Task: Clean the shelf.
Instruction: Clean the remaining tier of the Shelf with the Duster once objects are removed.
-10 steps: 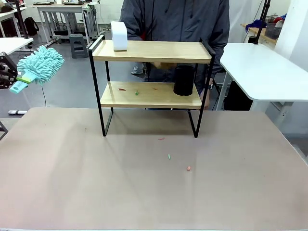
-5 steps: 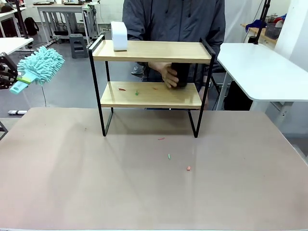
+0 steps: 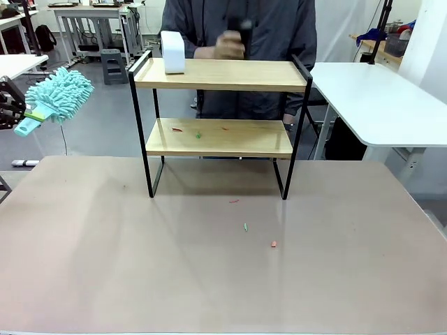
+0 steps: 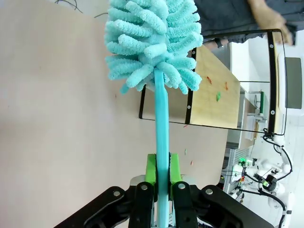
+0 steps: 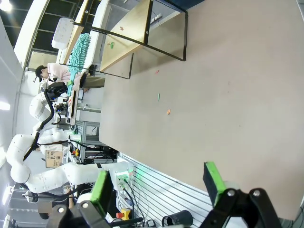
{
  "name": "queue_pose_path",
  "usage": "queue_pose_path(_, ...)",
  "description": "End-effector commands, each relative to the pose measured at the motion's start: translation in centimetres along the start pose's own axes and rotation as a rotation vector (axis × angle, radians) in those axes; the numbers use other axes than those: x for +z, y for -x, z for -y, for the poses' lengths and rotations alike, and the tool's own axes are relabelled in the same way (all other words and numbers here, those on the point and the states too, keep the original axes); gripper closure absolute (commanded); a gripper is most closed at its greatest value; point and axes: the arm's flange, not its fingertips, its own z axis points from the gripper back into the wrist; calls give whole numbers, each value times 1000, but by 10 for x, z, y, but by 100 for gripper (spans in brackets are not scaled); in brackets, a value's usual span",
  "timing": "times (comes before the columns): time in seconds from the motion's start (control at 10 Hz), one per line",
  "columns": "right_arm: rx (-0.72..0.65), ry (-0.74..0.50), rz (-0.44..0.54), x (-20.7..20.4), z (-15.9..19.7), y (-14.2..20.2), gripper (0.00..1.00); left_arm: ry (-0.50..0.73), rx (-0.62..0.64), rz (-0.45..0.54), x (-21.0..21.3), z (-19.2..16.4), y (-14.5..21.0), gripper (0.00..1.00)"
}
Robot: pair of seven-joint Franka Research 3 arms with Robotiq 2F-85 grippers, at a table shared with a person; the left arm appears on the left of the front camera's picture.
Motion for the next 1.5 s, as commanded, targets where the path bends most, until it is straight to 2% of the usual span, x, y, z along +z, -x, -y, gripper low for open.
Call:
queue_pose_path(0.0,23,-19,16,0,-1,-2,0,85,-75,-95,26,-3,45,88)
queue_pose_path(0.2,23,-19,16,0,-1,-2,0,147,-163,-166,75,-36,111,88)
queue_pose_path(0.3,23,-19,16,0,-1,-2,0,217,-215,-306,94,-46,138,88)
queue_pose_path(0.4,23,-19,16,0,-1,-2,0,201,-295,-382,105,-52,161,88)
queue_pose_path(0.5,23,-19,16,0,-1,-2,0,231,-401,-503,109,-52,175,88)
queue_pose_path(0.7,23,-19,16,0,-1,-2,0,203,-560,-674,89,-39,186,88)
queue_pose_path(0.9,23,-19,16,0,-1,-2,0,111,-609,-762,50,-21,190,88)
queue_pose_path(1.0,23,-19,16,0,-1,-2,0,116,-594,-755,34,-11,193,88)
queue_pose_path(1.2,23,-19,16,0,-1,-2,0,114,-577,-559,-6,14,202,88)
queue_pose_path(1.4,23,-19,16,0,-1,-2,0,166,-589,-483,-37,39,219,88)
